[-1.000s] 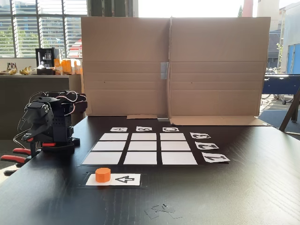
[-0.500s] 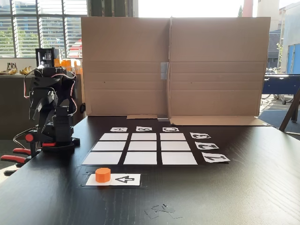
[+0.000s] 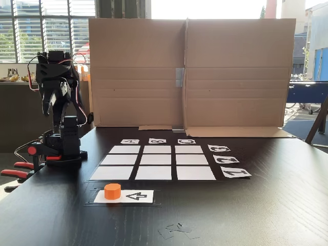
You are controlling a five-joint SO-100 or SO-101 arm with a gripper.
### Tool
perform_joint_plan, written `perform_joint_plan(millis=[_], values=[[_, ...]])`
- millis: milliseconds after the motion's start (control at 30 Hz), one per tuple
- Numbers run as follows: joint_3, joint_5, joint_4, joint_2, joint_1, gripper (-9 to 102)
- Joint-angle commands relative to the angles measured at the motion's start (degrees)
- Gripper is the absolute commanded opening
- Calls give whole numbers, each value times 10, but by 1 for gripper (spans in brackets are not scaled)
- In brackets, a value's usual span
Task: Pick up the round, orange token and place it in the grid on square A2.
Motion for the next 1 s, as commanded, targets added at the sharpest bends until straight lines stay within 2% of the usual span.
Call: perform_joint_plan(millis=[0,200,400,567,967], values=[[-90,11,34,-49,-13,38],[-178,40,74,-127,-37,40],[-185,73,78,-185,-73,50],[-179,76,79,-228,-114,54],[-182,141,79,-296,-177,54]])
